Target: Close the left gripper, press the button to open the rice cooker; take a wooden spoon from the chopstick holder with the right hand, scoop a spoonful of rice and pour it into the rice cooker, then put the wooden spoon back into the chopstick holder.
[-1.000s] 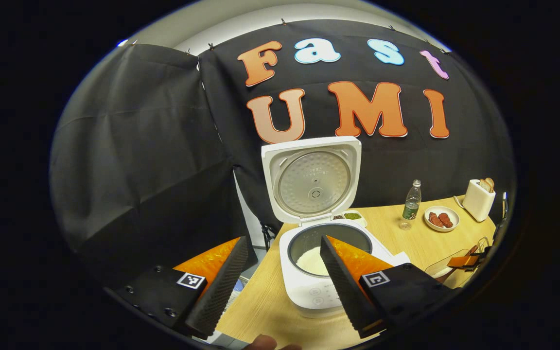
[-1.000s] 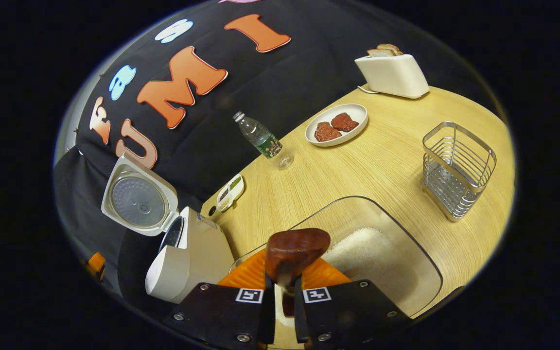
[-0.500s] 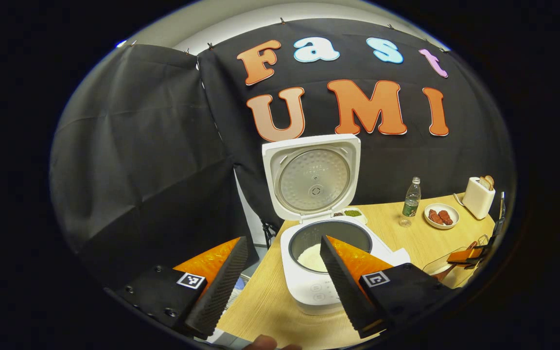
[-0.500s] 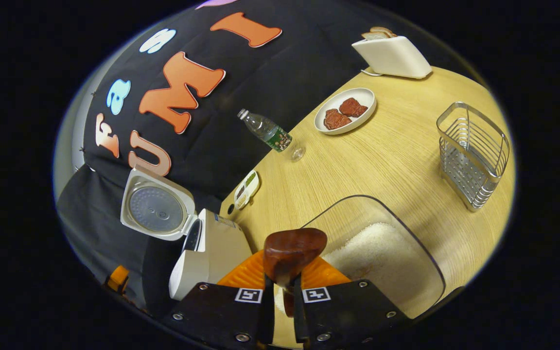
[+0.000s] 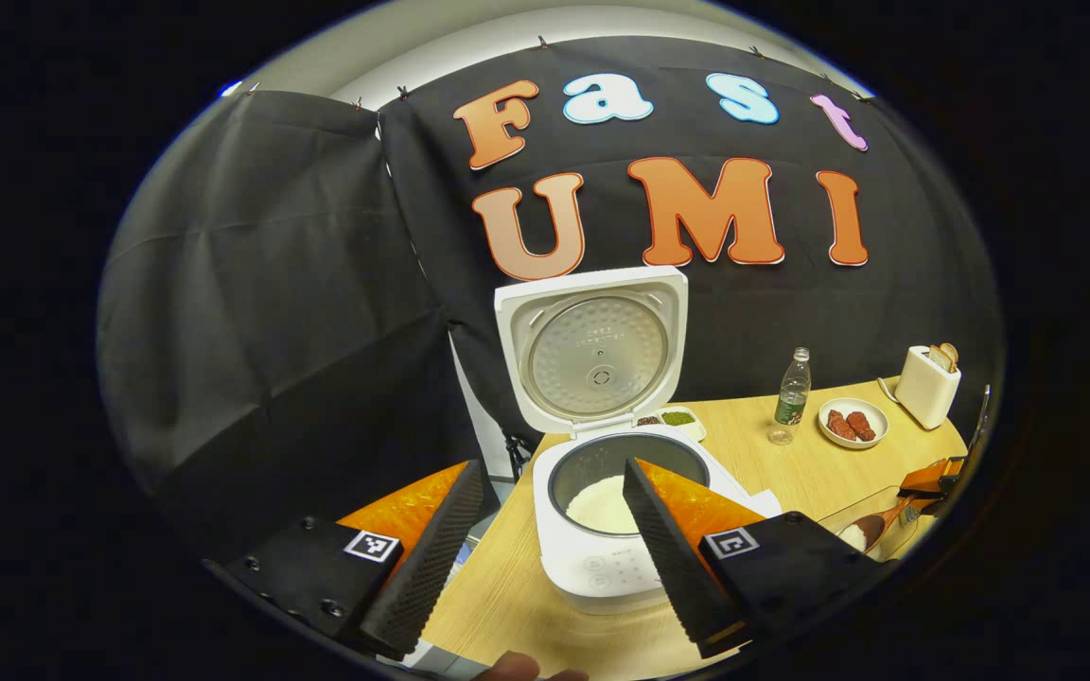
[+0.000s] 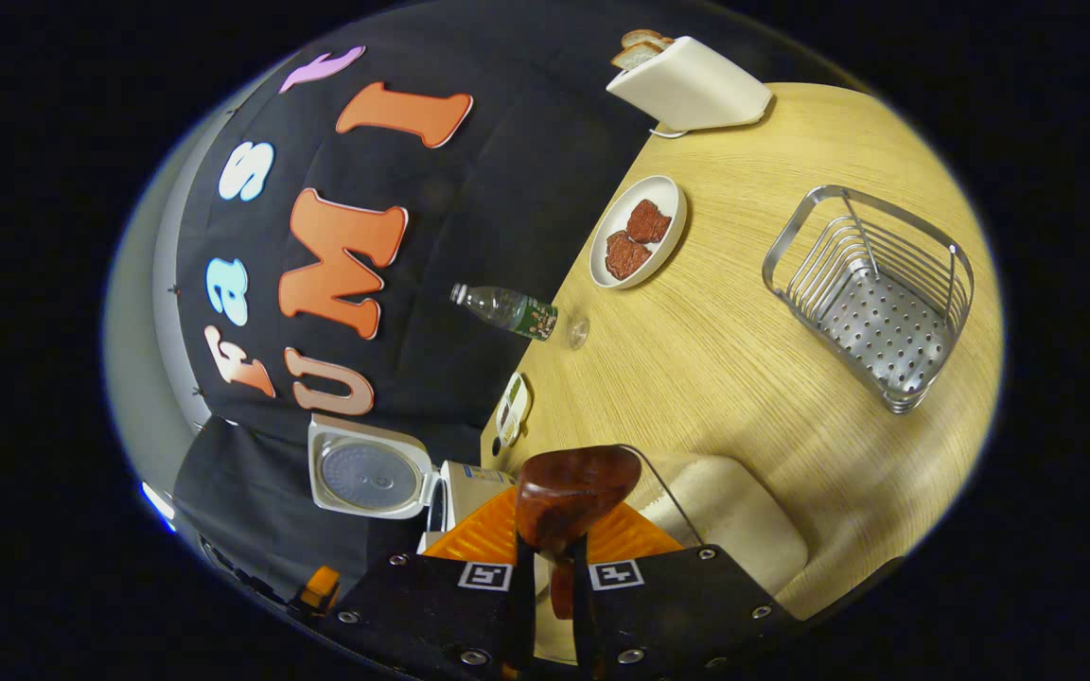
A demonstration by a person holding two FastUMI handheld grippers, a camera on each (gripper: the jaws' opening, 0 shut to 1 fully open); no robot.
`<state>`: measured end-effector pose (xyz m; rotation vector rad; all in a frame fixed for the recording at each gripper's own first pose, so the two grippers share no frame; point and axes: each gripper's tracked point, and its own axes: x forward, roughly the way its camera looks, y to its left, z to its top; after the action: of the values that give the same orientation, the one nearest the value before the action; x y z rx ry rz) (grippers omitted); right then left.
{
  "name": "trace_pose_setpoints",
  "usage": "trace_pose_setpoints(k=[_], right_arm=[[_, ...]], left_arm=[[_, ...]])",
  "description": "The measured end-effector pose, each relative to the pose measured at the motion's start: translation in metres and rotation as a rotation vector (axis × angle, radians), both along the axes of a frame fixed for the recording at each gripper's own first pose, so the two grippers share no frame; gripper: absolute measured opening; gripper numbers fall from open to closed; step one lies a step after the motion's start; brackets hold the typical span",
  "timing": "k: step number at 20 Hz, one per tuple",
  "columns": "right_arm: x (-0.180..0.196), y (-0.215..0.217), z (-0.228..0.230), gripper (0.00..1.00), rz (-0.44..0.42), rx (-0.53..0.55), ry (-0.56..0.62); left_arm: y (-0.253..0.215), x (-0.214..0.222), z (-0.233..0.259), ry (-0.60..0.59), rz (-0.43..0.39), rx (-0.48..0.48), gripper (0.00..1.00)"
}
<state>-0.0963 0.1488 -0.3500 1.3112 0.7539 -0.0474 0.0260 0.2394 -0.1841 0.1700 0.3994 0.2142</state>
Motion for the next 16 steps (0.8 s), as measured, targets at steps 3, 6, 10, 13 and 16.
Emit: trace_pose_setpoints(k=[3,6,10,13,16], right_arm=[[0.006,-0.018,0.015,0.15,-0.053,0.075,-0.020],[0.018,-0.025,0.039,0.20,-0.108,0.201,-0.049],[0.038,-0.020,0.067,0.15,-0.116,0.327,-0.080],[0.062,-0.005,0.088,0.15,-0.111,0.405,-0.103],[0.083,0.021,0.102,0.16,-0.069,0.435,-0.117]], left_arm=[[-0.012,0.002,0.003,-0.012,-0.012,-0.011,1.00],[-0.019,0.005,0.006,-0.028,-0.002,-0.024,1.00],[-0.019,0.002,0.008,-0.050,0.026,-0.056,1.00],[-0.013,-0.004,0.009,-0.065,0.050,-0.078,0.96],[-0.001,-0.010,0.011,-0.088,0.080,-0.101,1.00]])
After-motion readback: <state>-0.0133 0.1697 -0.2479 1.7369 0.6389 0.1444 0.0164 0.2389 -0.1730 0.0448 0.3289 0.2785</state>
